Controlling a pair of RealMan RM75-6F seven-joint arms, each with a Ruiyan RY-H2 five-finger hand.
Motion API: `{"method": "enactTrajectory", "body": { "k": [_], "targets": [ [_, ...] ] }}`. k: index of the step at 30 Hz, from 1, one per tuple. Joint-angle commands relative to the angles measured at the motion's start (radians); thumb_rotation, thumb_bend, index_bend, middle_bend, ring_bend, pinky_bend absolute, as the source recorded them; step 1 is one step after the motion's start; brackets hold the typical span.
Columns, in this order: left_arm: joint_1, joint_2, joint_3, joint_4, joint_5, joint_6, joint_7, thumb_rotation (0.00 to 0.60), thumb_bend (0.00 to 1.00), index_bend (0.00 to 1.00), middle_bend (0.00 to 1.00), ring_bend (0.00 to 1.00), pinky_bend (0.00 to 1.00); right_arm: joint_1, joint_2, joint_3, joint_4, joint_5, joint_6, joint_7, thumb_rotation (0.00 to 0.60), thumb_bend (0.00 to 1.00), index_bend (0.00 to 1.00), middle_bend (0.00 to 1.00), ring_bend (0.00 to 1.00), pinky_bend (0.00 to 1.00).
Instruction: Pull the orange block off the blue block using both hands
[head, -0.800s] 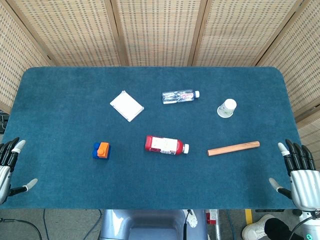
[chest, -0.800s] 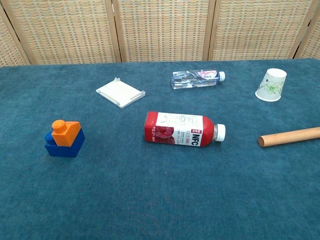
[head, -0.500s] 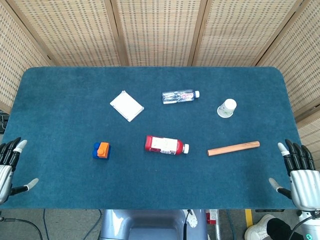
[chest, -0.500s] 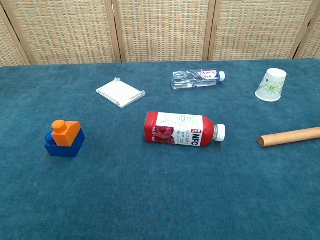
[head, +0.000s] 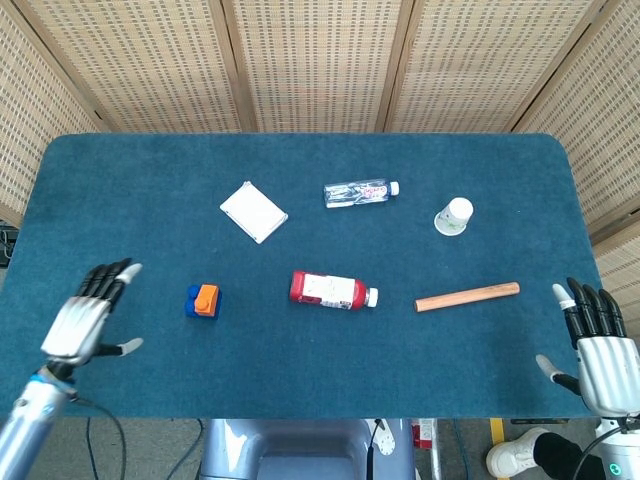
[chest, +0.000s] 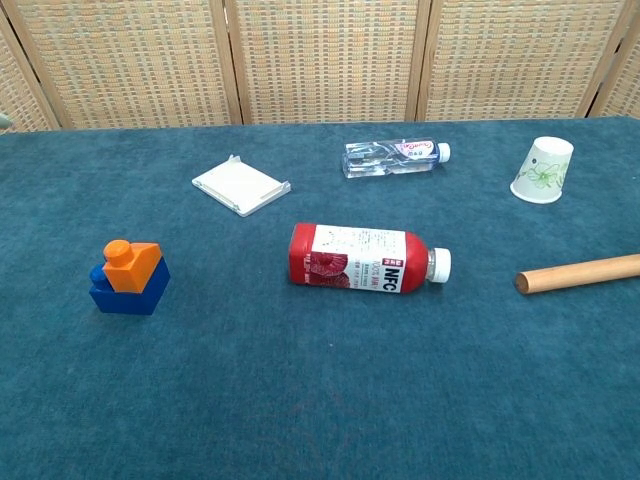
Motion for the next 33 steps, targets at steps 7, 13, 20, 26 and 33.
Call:
{"method": "enactTrajectory", "body": {
  "k": [7,13,20,26,33],
  "targets": [
    [-0.165,-0.186,-0.062,0.085,-0.184,-0.179,0.183,0.6,0.11,0.11,0.09,0.0,0.0,0.005,0.001,0.006,0.009,0.028,-0.019,0.015,0.6,0.0,0.0,0.0,0.0,0.0],
    [-0.2,-0.238,-0.072,0.123,-0.252,-0.189,0.239,0.6,0.12,0.17,0.13,0.0,0.0,0.007,-0.001,0.007,0.013,0.038,-0.027,0.017,0.6,0.0,0.0,0.0,0.0,0.0],
    [-0.235,-0.265,-0.079,0.178,-0.325,-0.23,0.225,0.6,0.14,0.2,0.14,0.0,0.0,0.012,-0.004,0.007,0.016,0.046,-0.037,0.016,0.6,0.0,0.0,0.0,0.0,0.0],
    [-0.257,-0.28,-0.076,0.206,-0.335,-0.251,0.196,0.6,0.15,0.21,0.17,0.0,0.0,0.015,-0.007,0.008,0.02,0.053,-0.045,0.014,0.6,0.0,0.0,0.0,0.0,0.0],
    [-0.281,-0.284,-0.075,0.208,-0.354,-0.258,0.201,0.6,0.16,0.25,0.26,0.0,0.0,0.018,-0.01,0.008,0.021,0.06,-0.051,0.013,0.6,0.0,0.0,0.0,0.0,0.0]
  ]
}}
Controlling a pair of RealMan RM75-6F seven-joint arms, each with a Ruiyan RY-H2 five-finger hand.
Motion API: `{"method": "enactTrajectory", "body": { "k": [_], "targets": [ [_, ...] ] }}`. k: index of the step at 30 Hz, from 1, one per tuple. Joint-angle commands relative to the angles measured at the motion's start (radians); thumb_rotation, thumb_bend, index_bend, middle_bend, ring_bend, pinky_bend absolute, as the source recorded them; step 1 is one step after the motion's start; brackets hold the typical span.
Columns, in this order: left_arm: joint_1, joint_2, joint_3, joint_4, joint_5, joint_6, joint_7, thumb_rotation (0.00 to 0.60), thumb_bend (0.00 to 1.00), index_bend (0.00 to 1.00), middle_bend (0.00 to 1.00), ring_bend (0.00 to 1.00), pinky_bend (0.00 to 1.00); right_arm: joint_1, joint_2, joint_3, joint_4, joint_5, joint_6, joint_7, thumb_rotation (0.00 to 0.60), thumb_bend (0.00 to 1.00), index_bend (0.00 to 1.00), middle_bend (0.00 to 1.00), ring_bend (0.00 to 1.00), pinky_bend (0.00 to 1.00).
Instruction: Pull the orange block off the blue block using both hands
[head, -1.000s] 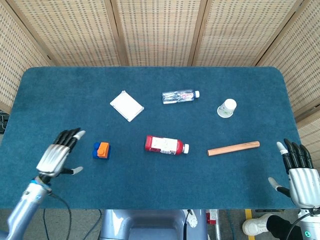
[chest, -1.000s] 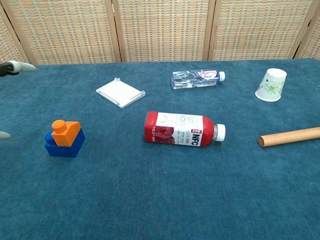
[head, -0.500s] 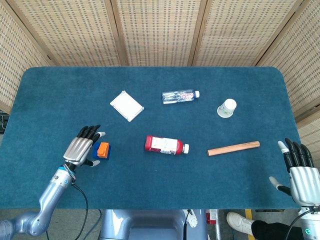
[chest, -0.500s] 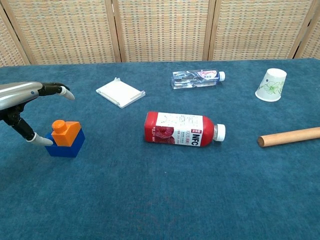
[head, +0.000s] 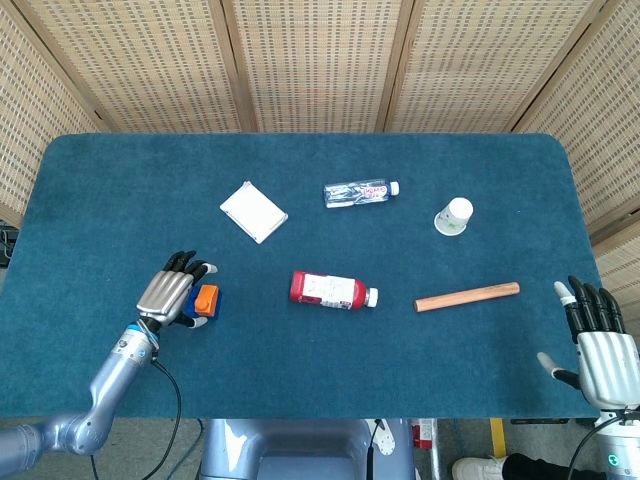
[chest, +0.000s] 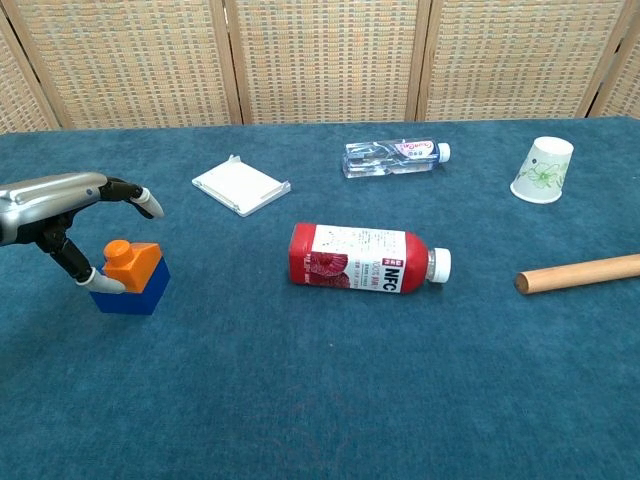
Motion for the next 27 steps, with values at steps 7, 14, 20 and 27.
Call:
{"method": "enactTrajectory", "body": {
  "k": [7,14,20,27],
  "targets": [
    [-0.015,0.004,0.005,-0.002,-0.032,0.011,0.035,0.6,0.21,0.34,0.37,0.0,0.0,0.004,0.001,0.001,0.0,0.009,-0.011,0.009,0.6,0.0,0.0,0.0,0.0,0.0],
    [-0.022,0.006,0.012,0.003,-0.044,0.02,0.048,0.6,0.26,0.45,0.45,0.0,0.0,0.005,0.004,0.001,0.001,0.011,-0.013,0.018,0.6,0.0,0.0,0.0,0.0,0.0],
    [-0.021,0.015,0.012,0.0,-0.029,0.039,0.024,0.6,0.3,0.51,0.5,0.0,0.0,0.006,0.004,0.0,0.001,0.01,-0.012,0.021,0.6,0.0,0.0,0.0,0.0,0.0],
    [0.007,0.079,-0.021,-0.049,0.022,0.081,-0.132,0.6,0.31,0.54,0.52,0.0,0.0,0.006,0.004,-0.003,0.001,0.005,-0.011,0.02,0.6,0.0,0.0,0.0,0.0,0.0]
  ]
}}
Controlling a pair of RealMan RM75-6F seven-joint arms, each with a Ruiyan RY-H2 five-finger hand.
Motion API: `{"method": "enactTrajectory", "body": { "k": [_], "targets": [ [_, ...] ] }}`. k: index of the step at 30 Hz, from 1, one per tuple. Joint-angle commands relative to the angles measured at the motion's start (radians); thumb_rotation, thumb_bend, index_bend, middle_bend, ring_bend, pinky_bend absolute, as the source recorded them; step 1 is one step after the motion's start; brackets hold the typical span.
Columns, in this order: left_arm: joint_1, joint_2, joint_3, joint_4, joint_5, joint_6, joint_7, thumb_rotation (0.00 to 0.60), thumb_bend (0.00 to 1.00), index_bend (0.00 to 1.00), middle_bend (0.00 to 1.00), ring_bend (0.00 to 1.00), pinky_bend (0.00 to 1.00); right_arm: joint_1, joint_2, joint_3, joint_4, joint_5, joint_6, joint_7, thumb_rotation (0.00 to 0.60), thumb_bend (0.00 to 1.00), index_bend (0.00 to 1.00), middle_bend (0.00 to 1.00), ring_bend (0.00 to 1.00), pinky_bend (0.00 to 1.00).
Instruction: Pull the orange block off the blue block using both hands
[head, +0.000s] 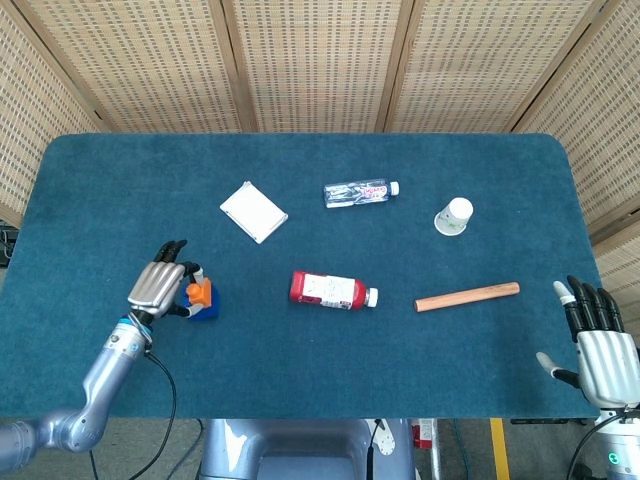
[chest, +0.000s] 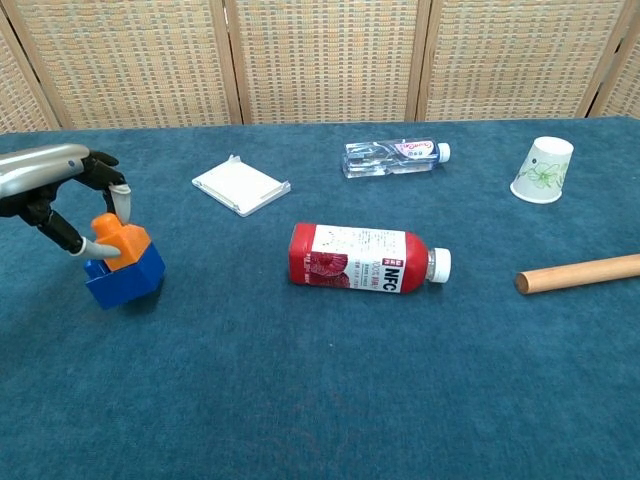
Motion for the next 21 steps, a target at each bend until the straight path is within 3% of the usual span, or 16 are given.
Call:
{"method": "enactTrajectory", "body": {
  "k": [1,9,17,21],
  "targets": [
    [0.022,0.051,-0.028,-0.039,0.032,0.018,-0.126,0.6,0.31,0.54,0.52,0.0,0.0,0.0,-0.001,-0.002,-0.001,-0.002,0.0,-0.003,0.6,0.0,0.0,0.0,0.0,0.0],
    [0.06,0.163,-0.079,-0.062,0.08,-0.016,-0.493,0.6,0.38,0.56,0.53,0.0,0.0,0.002,-0.008,-0.008,-0.004,-0.009,-0.004,-0.021,0.6,0.0,0.0,0.0,0.0,0.0],
    [0.075,0.198,-0.098,-0.034,0.098,-0.061,-0.733,0.6,0.38,0.58,0.55,0.0,0.0,0.005,-0.014,-0.007,-0.004,-0.002,-0.009,-0.031,0.6,0.0,0.0,0.0,0.0,0.0],
    [0.084,0.211,-0.122,-0.018,0.126,-0.102,-0.976,0.6,0.39,0.59,0.55,0.0,0.0,0.007,-0.015,-0.005,-0.003,-0.004,-0.008,-0.033,0.6,0.0,0.0,0.0,0.0,0.0]
  ]
}}
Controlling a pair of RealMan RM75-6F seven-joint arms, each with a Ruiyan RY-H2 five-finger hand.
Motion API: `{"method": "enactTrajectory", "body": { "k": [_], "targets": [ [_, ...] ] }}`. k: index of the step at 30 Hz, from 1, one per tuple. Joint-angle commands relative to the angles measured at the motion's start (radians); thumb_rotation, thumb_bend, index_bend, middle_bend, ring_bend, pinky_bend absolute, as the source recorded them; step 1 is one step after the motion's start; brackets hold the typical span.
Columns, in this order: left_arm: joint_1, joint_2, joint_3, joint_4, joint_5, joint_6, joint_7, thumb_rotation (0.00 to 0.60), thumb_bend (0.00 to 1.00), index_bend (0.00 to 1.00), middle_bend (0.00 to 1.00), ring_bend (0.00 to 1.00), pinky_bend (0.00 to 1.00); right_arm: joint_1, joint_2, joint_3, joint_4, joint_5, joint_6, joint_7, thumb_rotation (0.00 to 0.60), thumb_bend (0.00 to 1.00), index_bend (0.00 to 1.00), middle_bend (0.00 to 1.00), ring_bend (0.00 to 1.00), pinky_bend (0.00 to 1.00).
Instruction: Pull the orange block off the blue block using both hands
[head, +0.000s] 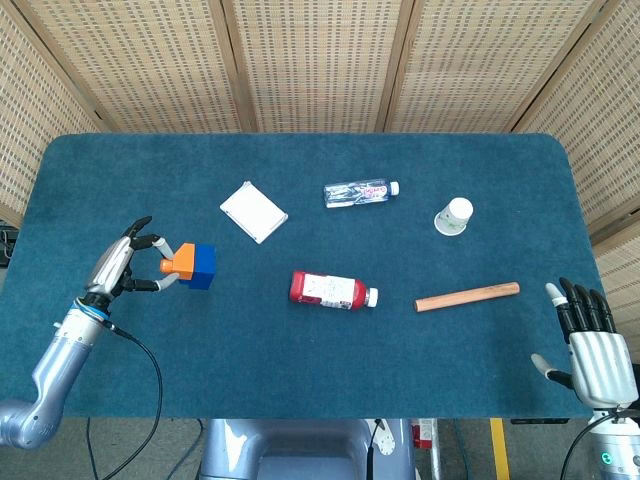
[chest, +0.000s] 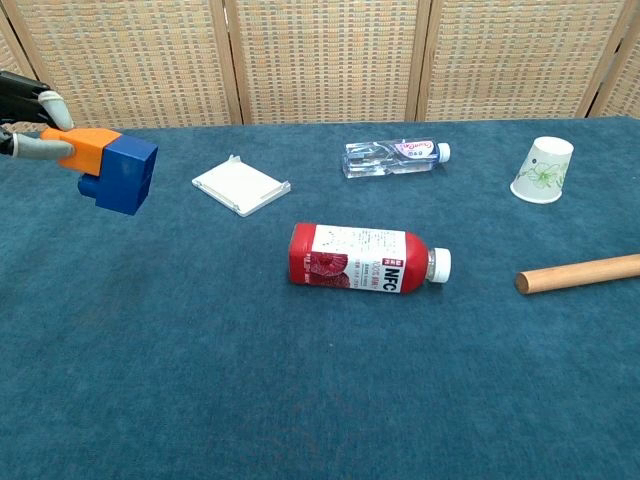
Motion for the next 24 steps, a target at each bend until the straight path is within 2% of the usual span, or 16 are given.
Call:
{"method": "enactTrajectory", "body": {
  "k": [1,7,12,18,21,24],
  "targets": [
    [0.015,0.024,-0.031,0.023,0.043,-0.057,-0.285,0.6,0.39,0.59,0.55,0.0,0.0,0.003,-0.002,0.0,0.002,-0.001,-0.003,-0.002,0.6,0.0,0.0,0.0,0.0,0.0],
    [0.025,0.012,-0.071,0.041,0.141,-0.084,-0.797,0.6,0.44,0.59,0.55,0.0,0.0,0.038,-0.009,0.007,0.011,-0.018,-0.04,0.009,0.6,0.0,0.0,0.0,0.0,0.0],
    [0.004,-0.035,-0.057,0.104,0.257,-0.029,-1.048,0.6,0.44,0.59,0.56,0.0,0.0,0.105,0.01,0.022,0.01,-0.064,-0.1,0.071,0.6,0.0,0.0,0.0,0.0,0.0],
    [-0.044,-0.076,-0.04,0.114,0.321,0.011,-1.238,0.6,0.44,0.59,0.56,0.0,0.0,0.201,0.024,0.051,0.023,-0.134,-0.15,0.227,0.6,0.0,0.0,0.0,0.0,0.0],
    [-0.077,-0.097,-0.035,0.116,0.322,0.002,-1.265,0.6,0.45,0.59,0.56,0.0,0.0,0.243,0.031,0.068,0.019,-0.147,-0.173,0.297,0.6,0.0,0.0,0.0,0.0,0.0],
    [-0.124,-0.129,-0.04,0.111,0.298,-0.031,-1.259,0.6,0.45,0.59,0.56,0.0,0.0,0.3,0.027,0.106,0.021,-0.156,-0.184,0.347,0.6,0.0,0.0,0.0,0.0,0.0]
  ]
}}
